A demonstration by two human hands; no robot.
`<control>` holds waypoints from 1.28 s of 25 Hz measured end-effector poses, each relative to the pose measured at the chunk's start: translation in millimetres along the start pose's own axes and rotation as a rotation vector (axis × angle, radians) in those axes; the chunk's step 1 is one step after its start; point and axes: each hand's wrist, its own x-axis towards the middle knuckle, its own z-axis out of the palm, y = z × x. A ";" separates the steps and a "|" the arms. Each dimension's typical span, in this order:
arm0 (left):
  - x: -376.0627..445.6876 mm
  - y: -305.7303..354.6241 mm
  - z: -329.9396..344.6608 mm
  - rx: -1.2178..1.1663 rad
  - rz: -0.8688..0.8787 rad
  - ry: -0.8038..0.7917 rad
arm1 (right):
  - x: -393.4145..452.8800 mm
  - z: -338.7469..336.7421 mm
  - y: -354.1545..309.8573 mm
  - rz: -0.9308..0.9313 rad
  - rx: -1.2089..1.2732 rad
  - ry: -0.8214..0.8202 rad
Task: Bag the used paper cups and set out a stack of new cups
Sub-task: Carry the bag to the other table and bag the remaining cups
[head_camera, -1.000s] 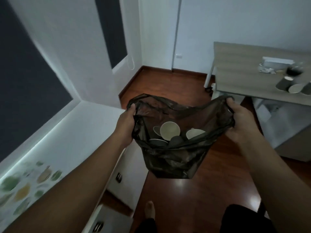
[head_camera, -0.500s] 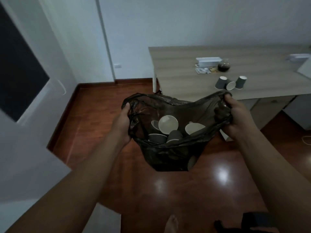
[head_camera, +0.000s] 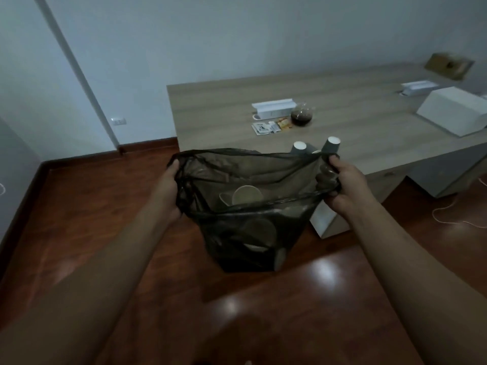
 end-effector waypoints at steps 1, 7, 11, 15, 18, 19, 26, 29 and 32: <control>23.3 4.8 11.7 -0.011 0.002 0.017 | 28.9 3.3 -11.9 0.003 -0.012 0.013; 157.0 20.8 62.0 -0.130 0.015 0.106 | 180.5 56.3 -58.0 -0.044 -0.085 -0.034; 221.2 10.6 83.2 -0.178 0.000 0.151 | 246.7 82.7 -61.9 -0.017 -0.102 -0.026; 256.9 -20.4 88.3 -0.126 -0.131 0.279 | 301.1 83.4 -51.0 0.078 -0.288 -0.008; 264.9 -38.1 85.9 0.019 -0.173 0.279 | 344.8 66.6 -37.4 0.115 -0.520 0.012; 263.9 -41.1 87.2 0.072 -0.182 0.263 | 355.4 60.9 -32.1 0.139 -0.573 0.007; 255.2 -47.5 110.7 0.396 -0.005 0.538 | 435.3 17.1 -36.5 0.188 -0.648 -0.173; 261.9 -48.5 133.7 0.257 0.008 0.523 | 471.3 2.4 -52.7 0.145 -0.550 -0.154; 264.1 -51.8 162.1 0.134 0.067 0.440 | 492.0 3.2 -58.2 0.129 -0.587 -0.239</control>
